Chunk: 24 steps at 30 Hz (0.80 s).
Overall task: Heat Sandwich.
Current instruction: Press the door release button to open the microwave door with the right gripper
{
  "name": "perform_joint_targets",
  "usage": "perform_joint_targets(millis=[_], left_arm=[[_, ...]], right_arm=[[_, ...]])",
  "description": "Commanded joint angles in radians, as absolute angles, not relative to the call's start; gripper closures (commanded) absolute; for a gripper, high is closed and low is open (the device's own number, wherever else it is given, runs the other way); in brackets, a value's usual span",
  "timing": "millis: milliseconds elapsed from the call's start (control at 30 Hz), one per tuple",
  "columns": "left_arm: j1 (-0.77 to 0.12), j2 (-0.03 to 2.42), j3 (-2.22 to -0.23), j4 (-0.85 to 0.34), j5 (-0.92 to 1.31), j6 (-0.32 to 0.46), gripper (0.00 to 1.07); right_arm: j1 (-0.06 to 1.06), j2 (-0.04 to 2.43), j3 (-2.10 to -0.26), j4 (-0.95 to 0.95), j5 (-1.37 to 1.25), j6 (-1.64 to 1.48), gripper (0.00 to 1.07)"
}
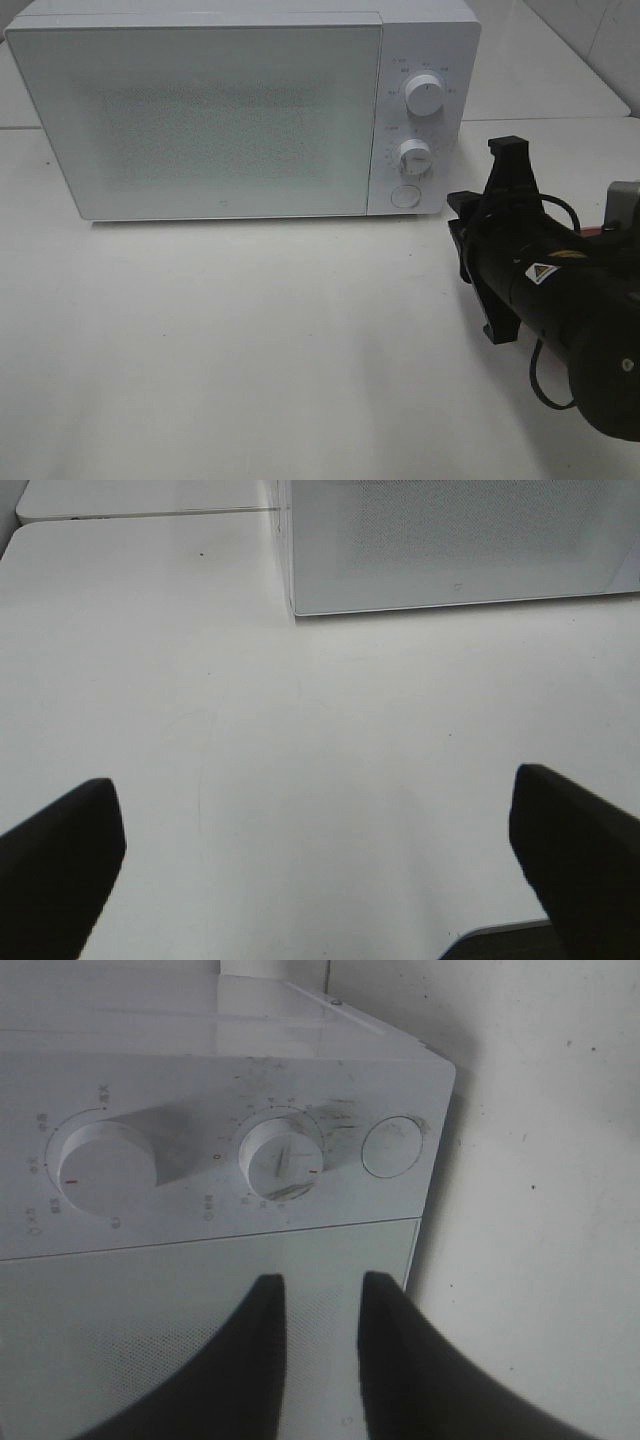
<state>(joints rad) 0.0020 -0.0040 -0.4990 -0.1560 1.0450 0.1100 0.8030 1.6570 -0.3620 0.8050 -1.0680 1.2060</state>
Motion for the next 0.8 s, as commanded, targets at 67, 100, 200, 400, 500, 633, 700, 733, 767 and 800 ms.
perform_joint_targets(millis=[67, 100, 200, 400, 500, 633, 700, 733, 767, 800], left_arm=[[-0.003, -0.032, -0.496, -0.157, 1.039, 0.104, 0.05], [-0.003, -0.032, -0.496, -0.157, 1.039, 0.104, 0.05], [-0.003, -0.032, -0.496, -0.157, 1.039, 0.104, 0.05], [-0.003, -0.032, -0.496, -0.157, 1.039, 0.104, 0.05], [-0.003, -0.032, -0.496, -0.157, 1.039, 0.104, 0.05], [-0.003, -0.032, -0.496, -0.157, 1.039, 0.104, 0.05], [-0.003, -0.032, -0.496, -0.157, 1.039, 0.104, 0.05], [-0.003, -0.032, -0.496, -0.157, 1.039, 0.104, 0.05], [-0.003, -0.032, -0.496, -0.157, 1.039, 0.104, 0.05], [-0.003, -0.032, -0.496, -0.157, 1.039, 0.104, 0.05]], right_arm=[[0.805, 1.655, -0.363, 0.8, -1.036, 1.215, 1.05], [0.805, 1.655, -0.363, 0.8, -1.033, 1.215, 1.07], [0.805, 1.655, -0.363, 0.8, -1.032, 1.215, 1.07], [0.803, 1.655, -0.363, 0.799, -0.996, 1.215, 1.07], [0.803, 1.658, -0.367, 0.8, -0.981, 1.215, 1.07], [0.768, 1.681, -0.395, 0.757, -0.977, 1.217, 1.07], [0.742, 1.705, -0.418, 0.713, -0.965, 1.237, 1.07], [0.73, 1.716, -0.429, 0.694, -0.956, 1.248, 1.07], [0.714, 1.736, -0.449, 0.668, -0.944, 1.266, 1.07], [0.714, 1.736, -0.449, 0.668, -0.944, 1.266, 1.07]])
